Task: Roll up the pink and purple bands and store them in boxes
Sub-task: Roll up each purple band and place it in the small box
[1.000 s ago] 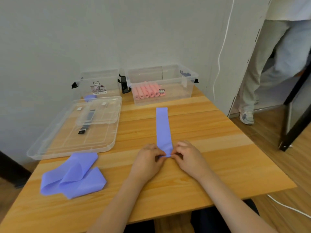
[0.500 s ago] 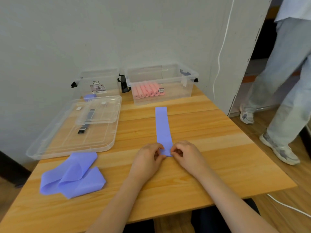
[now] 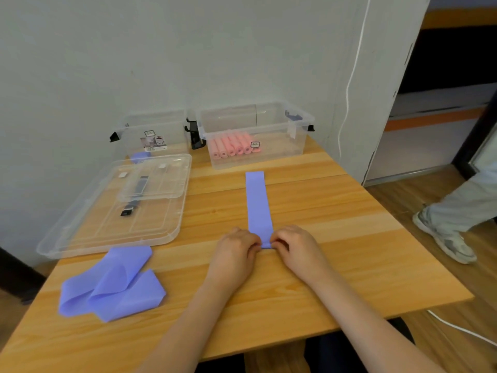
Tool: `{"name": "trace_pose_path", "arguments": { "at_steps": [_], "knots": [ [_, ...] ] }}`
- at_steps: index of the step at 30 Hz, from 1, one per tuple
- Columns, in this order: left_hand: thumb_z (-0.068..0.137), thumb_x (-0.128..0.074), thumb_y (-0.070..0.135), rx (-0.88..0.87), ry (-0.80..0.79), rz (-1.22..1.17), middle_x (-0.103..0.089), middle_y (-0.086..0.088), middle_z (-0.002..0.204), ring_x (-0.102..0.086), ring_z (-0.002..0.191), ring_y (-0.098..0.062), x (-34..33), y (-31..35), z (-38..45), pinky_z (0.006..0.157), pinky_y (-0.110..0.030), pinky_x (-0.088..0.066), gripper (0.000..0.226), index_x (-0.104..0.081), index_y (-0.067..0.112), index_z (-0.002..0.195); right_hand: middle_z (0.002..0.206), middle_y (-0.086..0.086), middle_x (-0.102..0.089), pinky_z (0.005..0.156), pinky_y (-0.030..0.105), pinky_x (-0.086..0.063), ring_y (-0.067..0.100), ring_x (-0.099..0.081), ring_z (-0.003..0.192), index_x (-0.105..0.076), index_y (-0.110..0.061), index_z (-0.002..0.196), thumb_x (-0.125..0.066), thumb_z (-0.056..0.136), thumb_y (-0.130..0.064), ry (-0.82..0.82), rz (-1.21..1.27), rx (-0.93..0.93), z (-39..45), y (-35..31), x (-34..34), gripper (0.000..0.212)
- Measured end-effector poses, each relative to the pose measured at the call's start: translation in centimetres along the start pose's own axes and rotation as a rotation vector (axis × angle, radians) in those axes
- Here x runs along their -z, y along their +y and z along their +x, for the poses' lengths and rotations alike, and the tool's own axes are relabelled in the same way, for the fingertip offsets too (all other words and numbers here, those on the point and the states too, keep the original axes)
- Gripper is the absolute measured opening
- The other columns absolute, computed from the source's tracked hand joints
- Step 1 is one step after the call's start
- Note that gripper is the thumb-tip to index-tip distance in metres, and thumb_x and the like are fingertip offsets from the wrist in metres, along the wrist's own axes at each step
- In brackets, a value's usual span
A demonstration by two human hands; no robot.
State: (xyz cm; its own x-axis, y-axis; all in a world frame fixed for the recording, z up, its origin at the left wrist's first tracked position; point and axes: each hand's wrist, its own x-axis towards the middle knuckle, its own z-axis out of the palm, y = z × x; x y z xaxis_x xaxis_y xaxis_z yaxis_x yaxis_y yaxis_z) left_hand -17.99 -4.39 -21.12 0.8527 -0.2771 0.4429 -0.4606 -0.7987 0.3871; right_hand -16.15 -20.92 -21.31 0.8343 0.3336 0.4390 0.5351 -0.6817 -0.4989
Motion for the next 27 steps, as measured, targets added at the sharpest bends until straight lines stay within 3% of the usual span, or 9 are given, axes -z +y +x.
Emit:
{"name": "trace_pose_path", "arguments": {
  "at_steps": [7,12,15,18,22,25,27],
  "knots": [
    [0.078,-0.044,0.027,-0.008,0.052,0.060,-0.062,0.001,0.070,-0.058,0.065,-0.024,-0.1,0.0,0.1,0.057,-0.033,-0.050,0.030,-0.071,0.016,0.071,0.079,0.009,-0.064,0.073,0.022,-0.036,0.028,-0.060,0.082,-0.070,-0.005,0.077,-0.067,0.073,-0.003,-0.024,-0.023,0.005,0.1,0.2,-0.3,0.005],
    [0.077,-0.061,0.013,0.099,0.013,0.018,-0.066,-0.006,0.074,-0.059,0.070,-0.029,0.1,0.4,0.1,0.063,-0.037,-0.049,0.010,-0.066,0.010,0.085,0.081,0.007,-0.067,0.072,0.027,-0.039,0.027,-0.060,0.081,-0.065,-0.007,0.080,-0.064,0.074,0.001,0.029,-0.013,-0.021,0.5,0.2,-0.4,0.010],
    [0.076,-0.054,0.017,0.067,0.050,0.072,-0.062,-0.003,0.066,-0.058,0.062,-0.028,0.1,0.3,0.4,0.052,-0.039,-0.050,0.013,-0.066,0.013,0.071,0.072,0.008,-0.063,0.067,0.025,-0.036,0.030,-0.060,0.074,-0.066,-0.008,0.071,-0.063,0.069,-0.001,0.027,-0.050,0.002,0.7,0.2,-0.6,0.008],
    [0.074,-0.052,0.027,0.014,0.074,0.179,-0.061,0.003,0.067,-0.057,0.060,-0.023,0.0,0.1,0.3,0.047,-0.031,-0.045,0.023,-0.071,0.019,0.063,0.068,0.006,-0.059,0.067,0.023,-0.035,0.028,-0.059,0.070,-0.069,-0.007,0.067,-0.064,0.067,-0.008,0.028,-0.083,0.022,0.7,0.4,-0.8,0.005],
    [0.074,-0.057,0.028,0.037,0.068,0.122,-0.063,0.002,0.068,-0.058,0.061,-0.024,-0.4,-0.3,0.2,0.051,-0.032,-0.048,0.020,-0.072,0.017,0.068,0.071,0.006,-0.062,0.069,0.022,-0.036,0.029,-0.061,0.072,-0.071,-0.005,0.073,-0.067,0.066,-0.004,0.016,-0.079,0.036,0.7,0.6,-0.9,0.008],
    [0.076,-0.066,0.011,0.173,0.054,-0.002,-0.068,-0.007,0.074,-0.061,0.071,-0.029,-0.3,-0.2,0.6,0.063,-0.033,-0.048,0.011,-0.071,0.009,0.085,0.078,0.009,-0.067,0.070,0.024,-0.037,0.030,-0.061,0.079,-0.070,-0.005,0.079,-0.066,0.072,0.001,0.034,-0.059,-0.017,1.1,0.7,-1.1,0.009],
    [0.073,-0.068,0.005,0.187,0.065,-0.013,-0.069,-0.007,0.074,-0.061,0.071,-0.029,-0.4,-0.1,0.9,0.065,-0.031,-0.041,0.010,-0.071,0.010,0.082,0.078,0.010,-0.068,0.070,0.026,-0.038,0.030,-0.062,0.079,-0.068,-0.004,0.078,-0.066,0.073,0.002,0.055,-0.034,-0.044,1.3,0.8,-1.1,0.009]
  ]
}}
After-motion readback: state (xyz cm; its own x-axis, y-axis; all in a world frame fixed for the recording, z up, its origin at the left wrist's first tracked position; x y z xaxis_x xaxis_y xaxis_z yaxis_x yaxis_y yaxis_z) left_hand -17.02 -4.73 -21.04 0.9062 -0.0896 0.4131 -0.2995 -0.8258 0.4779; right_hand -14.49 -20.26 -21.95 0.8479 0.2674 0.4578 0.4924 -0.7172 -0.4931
